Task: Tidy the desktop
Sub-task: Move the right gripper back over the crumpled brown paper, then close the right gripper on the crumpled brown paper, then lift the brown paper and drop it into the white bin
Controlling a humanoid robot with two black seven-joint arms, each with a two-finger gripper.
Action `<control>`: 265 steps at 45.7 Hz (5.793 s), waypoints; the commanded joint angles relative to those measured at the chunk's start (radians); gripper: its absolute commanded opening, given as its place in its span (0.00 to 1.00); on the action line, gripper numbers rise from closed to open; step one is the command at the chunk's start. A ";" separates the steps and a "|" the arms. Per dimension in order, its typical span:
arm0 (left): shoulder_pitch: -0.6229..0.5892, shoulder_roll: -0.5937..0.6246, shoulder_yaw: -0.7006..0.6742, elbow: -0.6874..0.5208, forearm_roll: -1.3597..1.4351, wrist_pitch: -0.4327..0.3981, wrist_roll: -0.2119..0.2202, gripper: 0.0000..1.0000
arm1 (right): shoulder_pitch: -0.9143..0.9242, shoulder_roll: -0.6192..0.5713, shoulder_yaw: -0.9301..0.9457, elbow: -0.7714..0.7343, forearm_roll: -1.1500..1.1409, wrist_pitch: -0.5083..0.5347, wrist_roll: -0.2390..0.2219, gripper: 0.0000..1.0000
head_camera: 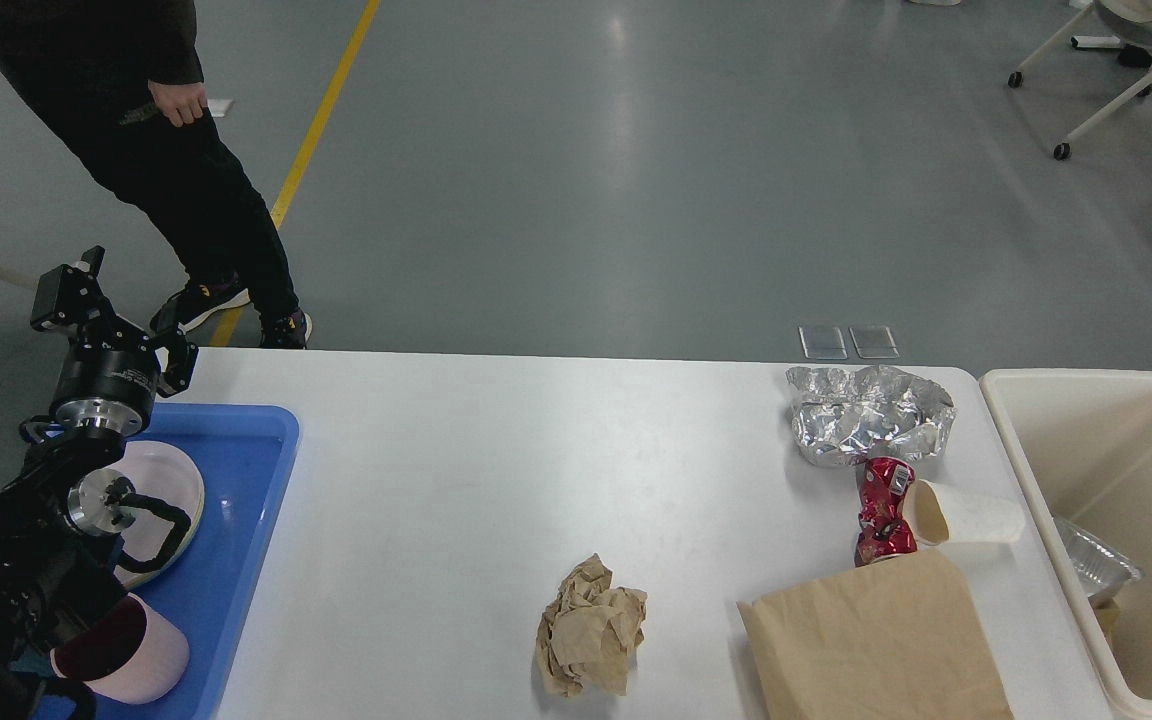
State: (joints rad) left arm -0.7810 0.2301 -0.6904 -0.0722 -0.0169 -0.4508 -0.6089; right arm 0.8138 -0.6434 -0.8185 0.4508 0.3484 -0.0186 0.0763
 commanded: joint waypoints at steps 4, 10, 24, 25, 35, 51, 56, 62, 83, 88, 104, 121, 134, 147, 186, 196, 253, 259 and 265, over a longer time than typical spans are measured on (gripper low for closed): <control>0.000 0.000 -0.001 0.000 0.000 0.000 0.000 0.96 | 0.125 0.076 -0.036 0.008 -0.031 0.009 0.000 1.00; 0.000 0.000 0.000 0.000 0.000 0.001 0.000 0.96 | 0.301 0.183 -0.160 0.023 -0.150 0.011 -0.006 1.00; -0.001 0.000 0.000 0.000 0.000 0.000 0.000 0.96 | 0.653 0.551 -0.401 0.065 -0.177 0.259 -0.076 1.00; 0.000 0.000 0.000 0.000 0.000 0.001 0.000 0.96 | 0.671 0.571 -0.401 0.065 -0.177 0.296 -0.076 1.00; 0.000 0.000 0.000 0.000 0.000 0.000 0.000 0.96 | 0.824 0.706 -0.381 0.089 -0.174 0.604 -0.082 1.00; 0.000 0.000 0.000 0.000 0.000 0.000 0.000 0.96 | 1.137 0.700 -0.317 0.425 -0.164 0.779 -0.081 1.00; 0.000 0.000 0.000 0.000 0.000 0.001 0.000 0.96 | 1.254 0.699 -0.334 0.526 -0.164 0.865 -0.079 1.00; 0.000 0.000 0.000 0.000 0.000 0.000 0.000 0.96 | 1.332 0.700 -0.326 0.545 -0.167 0.979 -0.081 1.00; 0.000 0.000 0.000 0.000 0.000 0.000 0.000 0.96 | 1.007 0.722 -0.329 0.428 -0.180 0.979 -0.085 1.00; 0.000 0.000 0.000 0.000 0.000 0.000 0.000 0.96 | 0.941 0.751 -0.330 0.413 -0.181 0.979 -0.095 1.00; 0.000 0.000 0.000 0.000 0.000 0.001 0.000 0.96 | 0.749 0.768 -0.317 0.367 -0.180 0.908 -0.150 1.00; 0.000 0.000 0.000 0.000 0.000 0.000 0.000 0.96 | 0.595 0.766 -0.203 0.304 -0.178 0.881 -0.150 1.00; -0.001 0.000 -0.001 0.000 0.000 0.001 0.000 0.96 | 0.564 0.751 -0.088 0.278 -0.177 0.893 -0.148 1.00; 0.000 0.000 0.000 0.000 0.000 0.000 0.000 0.96 | 0.495 0.745 -0.076 0.237 -0.180 0.882 -0.148 1.00; 0.000 0.000 0.000 0.000 0.000 0.000 0.000 0.96 | 0.317 0.786 0.036 0.086 -0.181 0.774 -0.150 0.99; 0.000 0.000 0.000 0.000 0.000 0.000 0.000 0.96 | 0.318 0.795 0.024 0.105 -0.184 0.680 -0.151 0.54; 0.000 0.000 0.000 0.000 0.000 0.000 0.000 0.96 | 0.950 0.334 0.076 0.281 -0.223 0.692 -0.170 0.00; -0.001 0.000 0.000 0.000 0.000 0.000 0.000 0.96 | 0.937 0.297 0.042 0.237 -0.226 0.658 -0.170 0.00; 0.000 0.000 0.000 0.000 0.000 0.001 0.000 0.96 | 0.832 0.208 -0.037 0.192 -0.209 0.519 -0.170 0.00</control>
State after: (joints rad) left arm -0.7811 0.2301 -0.6903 -0.0721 -0.0169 -0.4504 -0.6089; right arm 1.7301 -0.3662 -0.7963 0.6726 0.1271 0.6086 -0.0929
